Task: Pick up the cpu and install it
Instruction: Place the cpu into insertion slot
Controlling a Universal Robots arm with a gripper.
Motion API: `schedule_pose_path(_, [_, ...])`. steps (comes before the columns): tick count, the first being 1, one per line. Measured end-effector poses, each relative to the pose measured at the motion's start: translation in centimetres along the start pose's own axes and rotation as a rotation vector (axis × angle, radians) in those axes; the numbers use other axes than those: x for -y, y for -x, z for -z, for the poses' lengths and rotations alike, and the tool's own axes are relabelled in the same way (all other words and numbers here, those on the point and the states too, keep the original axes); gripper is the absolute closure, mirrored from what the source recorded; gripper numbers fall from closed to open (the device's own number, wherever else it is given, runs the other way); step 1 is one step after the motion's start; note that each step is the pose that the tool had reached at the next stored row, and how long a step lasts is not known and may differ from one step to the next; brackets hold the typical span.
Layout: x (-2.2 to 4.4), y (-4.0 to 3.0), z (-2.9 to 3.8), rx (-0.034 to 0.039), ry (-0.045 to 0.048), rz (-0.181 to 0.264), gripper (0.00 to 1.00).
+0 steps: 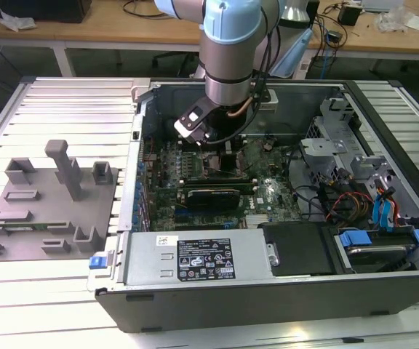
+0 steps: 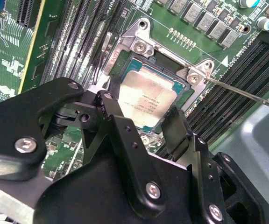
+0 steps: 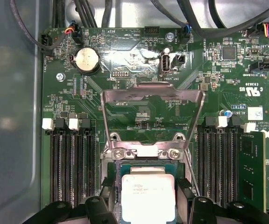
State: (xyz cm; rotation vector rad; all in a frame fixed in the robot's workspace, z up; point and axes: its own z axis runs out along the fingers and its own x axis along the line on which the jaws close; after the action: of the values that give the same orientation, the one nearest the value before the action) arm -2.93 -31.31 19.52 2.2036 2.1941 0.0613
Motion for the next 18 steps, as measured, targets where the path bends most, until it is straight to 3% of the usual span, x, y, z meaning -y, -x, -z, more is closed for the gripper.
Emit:
schedule_pose_path(10, [-0.12, -0.01, 0.5, -0.0002, 0.0001, 0.0, 0.39])
schedule_pose_path(18, [-0.12, 0.0, 0.45, 0.0005, -0.0002, 0.0, 0.39])
